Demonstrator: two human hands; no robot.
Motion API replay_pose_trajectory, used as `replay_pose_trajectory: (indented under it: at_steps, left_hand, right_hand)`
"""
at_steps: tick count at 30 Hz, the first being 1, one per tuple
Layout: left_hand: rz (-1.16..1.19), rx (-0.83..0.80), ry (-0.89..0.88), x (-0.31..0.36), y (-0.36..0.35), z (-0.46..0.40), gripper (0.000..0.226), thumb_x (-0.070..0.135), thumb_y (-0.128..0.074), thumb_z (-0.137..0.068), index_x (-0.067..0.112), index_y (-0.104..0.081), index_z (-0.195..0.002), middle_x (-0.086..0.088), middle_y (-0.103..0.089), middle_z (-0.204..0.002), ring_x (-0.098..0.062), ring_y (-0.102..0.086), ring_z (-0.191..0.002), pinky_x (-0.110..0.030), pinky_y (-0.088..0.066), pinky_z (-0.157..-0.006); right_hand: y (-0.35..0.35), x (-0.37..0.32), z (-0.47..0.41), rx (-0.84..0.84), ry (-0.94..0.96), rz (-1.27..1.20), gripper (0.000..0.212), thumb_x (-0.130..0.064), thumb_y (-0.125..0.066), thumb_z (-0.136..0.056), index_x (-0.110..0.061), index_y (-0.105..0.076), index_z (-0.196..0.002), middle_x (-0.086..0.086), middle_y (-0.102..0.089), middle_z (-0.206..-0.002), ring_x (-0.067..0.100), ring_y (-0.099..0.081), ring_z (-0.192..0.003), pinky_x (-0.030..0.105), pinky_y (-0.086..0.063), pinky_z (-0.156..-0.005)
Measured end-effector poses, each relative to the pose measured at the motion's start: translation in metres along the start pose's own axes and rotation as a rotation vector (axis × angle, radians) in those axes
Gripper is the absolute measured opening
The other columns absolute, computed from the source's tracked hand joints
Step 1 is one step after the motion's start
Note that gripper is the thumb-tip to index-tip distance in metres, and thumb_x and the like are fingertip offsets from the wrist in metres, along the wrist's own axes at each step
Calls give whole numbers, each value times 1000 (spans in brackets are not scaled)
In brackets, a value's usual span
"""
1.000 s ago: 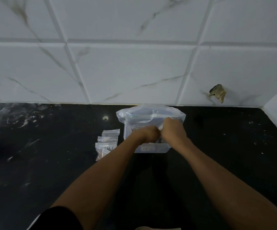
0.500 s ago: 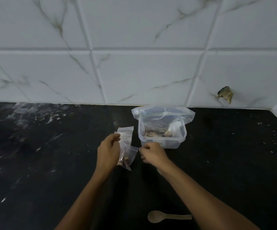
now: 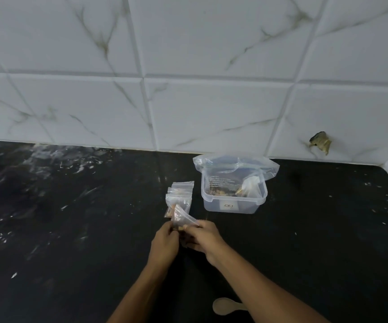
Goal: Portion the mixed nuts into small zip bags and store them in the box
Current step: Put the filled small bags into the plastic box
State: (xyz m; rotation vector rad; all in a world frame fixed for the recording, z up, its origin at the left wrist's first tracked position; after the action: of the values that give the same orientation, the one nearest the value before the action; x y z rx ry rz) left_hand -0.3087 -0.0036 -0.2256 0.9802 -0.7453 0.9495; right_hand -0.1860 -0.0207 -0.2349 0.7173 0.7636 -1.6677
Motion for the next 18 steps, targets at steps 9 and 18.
replay_pose_trajectory:
  at_steps: [9,18]
  left_hand:
    - [-59,5,-437,113,-19,13,30,-4,-43,-92,16,-63,-100,8,-65,-84,2,-59,-72,-10,-46,-61]
    - [-126,-216,-420,189,-83,-43,32,-2,-39,-90,20,-57,-77,1,-58,-77,-14,-54,-74,-23,-43,-66]
  right_hand:
    - [46,-106,37,85,238,164,15,-24,-62,-87,-17,-66,-100,9,-74,-95,21,-73,-82,37,-61,-69]
    - [130,-169,1,377,140,331,11,-16,-52,-91,-9,-59,-87,11,-64,-85,24,-66,-74,29,-59,-59]
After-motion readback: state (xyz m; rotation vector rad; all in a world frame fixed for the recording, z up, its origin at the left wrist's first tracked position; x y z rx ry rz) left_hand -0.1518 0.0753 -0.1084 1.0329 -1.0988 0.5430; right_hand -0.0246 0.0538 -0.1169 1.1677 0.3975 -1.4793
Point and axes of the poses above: each hand's wrist, its own z-axis away from the middle knuckle, its own y-axis out of the back of the hand, x = y × z, the point moved 6 cm from there along -z, towards the middle knuckle
